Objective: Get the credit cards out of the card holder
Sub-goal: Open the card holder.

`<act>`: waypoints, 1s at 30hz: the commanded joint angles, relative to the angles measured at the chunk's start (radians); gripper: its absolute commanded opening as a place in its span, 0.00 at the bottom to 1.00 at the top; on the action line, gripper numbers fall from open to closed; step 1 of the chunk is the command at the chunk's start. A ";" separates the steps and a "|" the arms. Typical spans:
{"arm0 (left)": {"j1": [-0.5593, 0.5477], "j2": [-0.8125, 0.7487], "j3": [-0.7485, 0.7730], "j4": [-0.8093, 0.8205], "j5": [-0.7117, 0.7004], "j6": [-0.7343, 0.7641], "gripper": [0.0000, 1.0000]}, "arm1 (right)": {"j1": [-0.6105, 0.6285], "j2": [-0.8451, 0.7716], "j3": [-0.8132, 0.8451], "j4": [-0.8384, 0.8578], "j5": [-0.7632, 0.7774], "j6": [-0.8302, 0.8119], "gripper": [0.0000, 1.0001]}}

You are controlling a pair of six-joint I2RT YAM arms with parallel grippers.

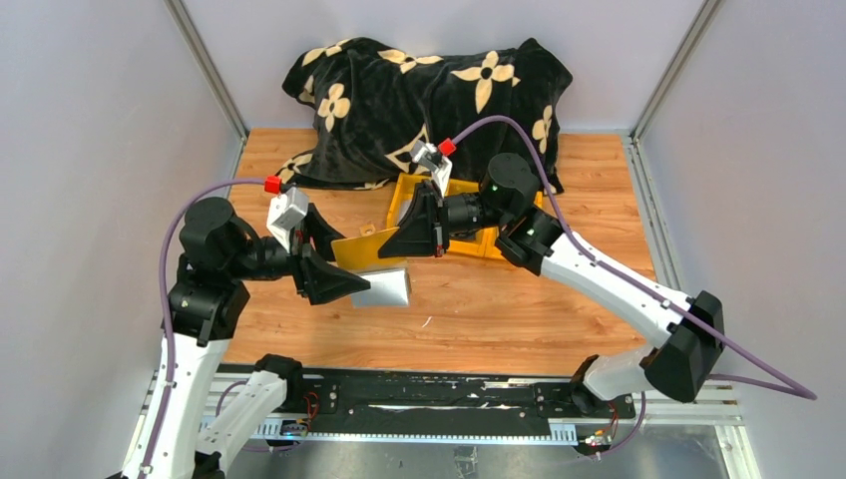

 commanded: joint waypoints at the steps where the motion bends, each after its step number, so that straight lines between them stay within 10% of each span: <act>1: -0.007 -0.030 -0.013 0.033 -0.023 -0.046 0.67 | -0.026 0.039 -0.033 0.280 0.017 0.310 0.00; 6: -0.007 -0.053 -0.043 0.073 -0.067 -0.065 0.62 | -0.023 0.055 -0.079 0.457 0.014 0.458 0.00; 15: -0.006 -0.052 -0.054 0.146 -0.188 -0.122 0.01 | -0.023 0.024 -0.126 0.519 0.010 0.471 0.00; 21: -0.007 -0.042 -0.028 0.231 -0.204 -0.255 0.00 | -0.021 -0.032 -0.252 0.660 -0.030 0.410 0.55; 30: -0.007 0.039 0.002 0.388 -0.176 -0.586 0.00 | 0.036 -0.199 -0.388 0.472 -0.004 -0.041 0.70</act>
